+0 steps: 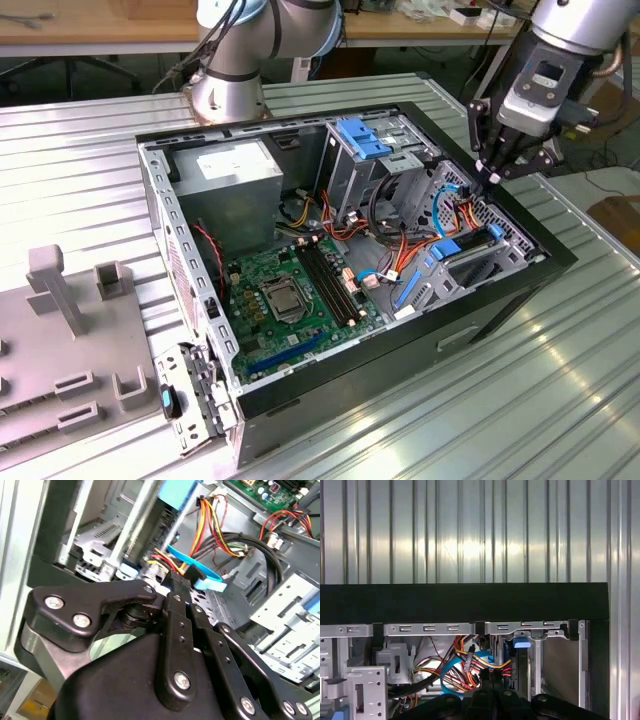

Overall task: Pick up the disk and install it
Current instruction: 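Insert the second disk wire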

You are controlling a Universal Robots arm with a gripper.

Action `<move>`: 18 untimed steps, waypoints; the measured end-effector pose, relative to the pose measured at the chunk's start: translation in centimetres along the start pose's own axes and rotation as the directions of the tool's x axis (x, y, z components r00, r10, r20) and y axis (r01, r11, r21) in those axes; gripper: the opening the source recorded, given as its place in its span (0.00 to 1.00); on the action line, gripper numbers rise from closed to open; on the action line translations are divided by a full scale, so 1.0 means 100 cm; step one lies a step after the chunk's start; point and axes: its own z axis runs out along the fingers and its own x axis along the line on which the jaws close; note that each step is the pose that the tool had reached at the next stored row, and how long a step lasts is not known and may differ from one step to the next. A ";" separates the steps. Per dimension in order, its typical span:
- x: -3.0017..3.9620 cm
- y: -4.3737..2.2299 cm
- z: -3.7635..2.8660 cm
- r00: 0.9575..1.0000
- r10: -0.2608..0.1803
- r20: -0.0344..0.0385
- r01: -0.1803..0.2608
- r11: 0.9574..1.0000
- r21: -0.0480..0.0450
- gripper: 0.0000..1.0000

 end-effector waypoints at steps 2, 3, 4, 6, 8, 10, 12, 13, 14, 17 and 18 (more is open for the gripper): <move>0.0096 -0.0002 -0.0055 0.999 0.001 0.042 -0.001 1.000 0.000 0.11; 0.0137 -0.0002 -0.0072 0.998 0.001 0.066 -0.001 1.000 -0.001 0.11; 0.0150 -0.0005 -0.0075 0.996 0.001 0.085 -0.001 1.000 -0.001 0.11; 0.0153 -0.0038 -0.0075 0.996 0.001 0.091 -0.001 1.000 -0.001 0.11; 0.0176 -0.0100 -0.0075 0.996 0.001 0.093 -0.001 1.000 -0.001 0.11; 0.0242 -0.0101 -0.0079 0.995 0.001 0.096 -0.001 1.000 -0.001 0.11; 0.0246 -0.0101 -0.0080 0.995 0.001 0.098 -0.001 1.000 -0.001 0.11; 0.0247 -0.0101 -0.0080 0.995 0.001 0.098 -0.001 1.000 -0.001 0.11; 0.0247 -0.0101 -0.0080 0.995 0.001 0.098 -0.001 1.000 -0.001 0.11; 0.0247 -0.0101 -0.0080 0.995 0.001 0.098 -0.001 1.000 -0.001 0.11; 0.0247 -0.0102 -0.0080 0.995 0.001 0.098 -0.001 1.000 -0.001 0.11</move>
